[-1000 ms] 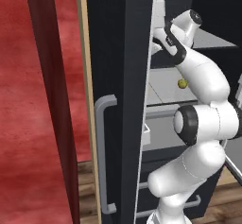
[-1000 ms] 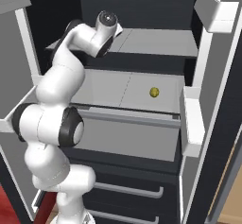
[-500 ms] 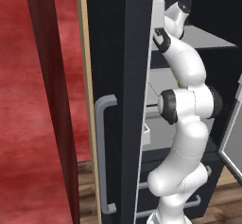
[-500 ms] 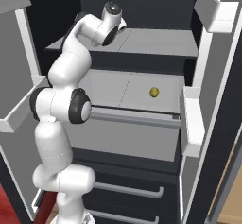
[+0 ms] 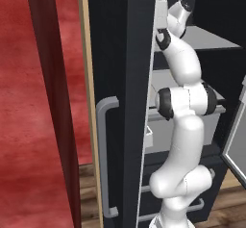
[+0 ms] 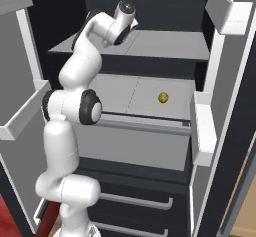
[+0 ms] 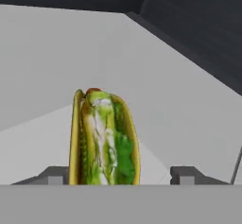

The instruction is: Move the tacos and lemon from the second highest shelf to the top shelf to make space. Then, place the pitcher from the counter on the cleared second highest shelf.

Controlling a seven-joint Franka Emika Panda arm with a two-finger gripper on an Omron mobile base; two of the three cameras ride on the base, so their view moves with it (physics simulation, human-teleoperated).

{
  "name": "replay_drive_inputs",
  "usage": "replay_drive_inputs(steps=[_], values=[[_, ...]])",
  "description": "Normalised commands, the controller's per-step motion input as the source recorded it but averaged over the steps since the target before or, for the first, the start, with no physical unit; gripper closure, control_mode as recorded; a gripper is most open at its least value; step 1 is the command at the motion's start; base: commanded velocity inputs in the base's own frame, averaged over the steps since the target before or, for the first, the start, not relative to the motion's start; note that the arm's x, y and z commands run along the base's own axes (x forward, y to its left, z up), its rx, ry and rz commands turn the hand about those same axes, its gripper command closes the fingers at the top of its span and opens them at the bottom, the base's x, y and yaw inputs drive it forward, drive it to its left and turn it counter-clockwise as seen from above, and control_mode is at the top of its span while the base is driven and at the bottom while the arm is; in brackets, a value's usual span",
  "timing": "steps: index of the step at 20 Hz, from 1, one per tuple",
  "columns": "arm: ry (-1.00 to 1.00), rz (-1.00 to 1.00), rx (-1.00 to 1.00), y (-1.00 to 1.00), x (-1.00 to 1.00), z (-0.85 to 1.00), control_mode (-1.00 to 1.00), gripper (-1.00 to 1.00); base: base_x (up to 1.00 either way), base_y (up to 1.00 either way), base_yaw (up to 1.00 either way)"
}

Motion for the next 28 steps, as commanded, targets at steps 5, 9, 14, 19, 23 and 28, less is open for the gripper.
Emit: replay_drive_inputs(steps=[5,9,14,19,23,28], values=[[-0.32,-0.07,-0.01,0.1,-0.02,-0.62,-1.0,-1.0,0.0,0.0,0.0],[-0.1,-0.13,-0.02,0.03,-0.48,-0.29,-1.0,-1.0,0.0,0.0,0.0],[0.07,-0.15,0.0,-0.01,-0.85,0.09,-1.0,-1.0,0.0,0.0,0.0],[0.18,-0.11,0.0,0.0,-0.95,0.17,-1.0,-1.0,0.0,0.0,0.0],[0.05,-0.14,0.0,-0.21,-1.0,-0.06,-1.0,-1.0,0.0,0.0,0.0],[0.0,-0.25,0.07,-0.46,-1.0,-0.23,-1.0,-1.0,0.0,0.0,0.0]])
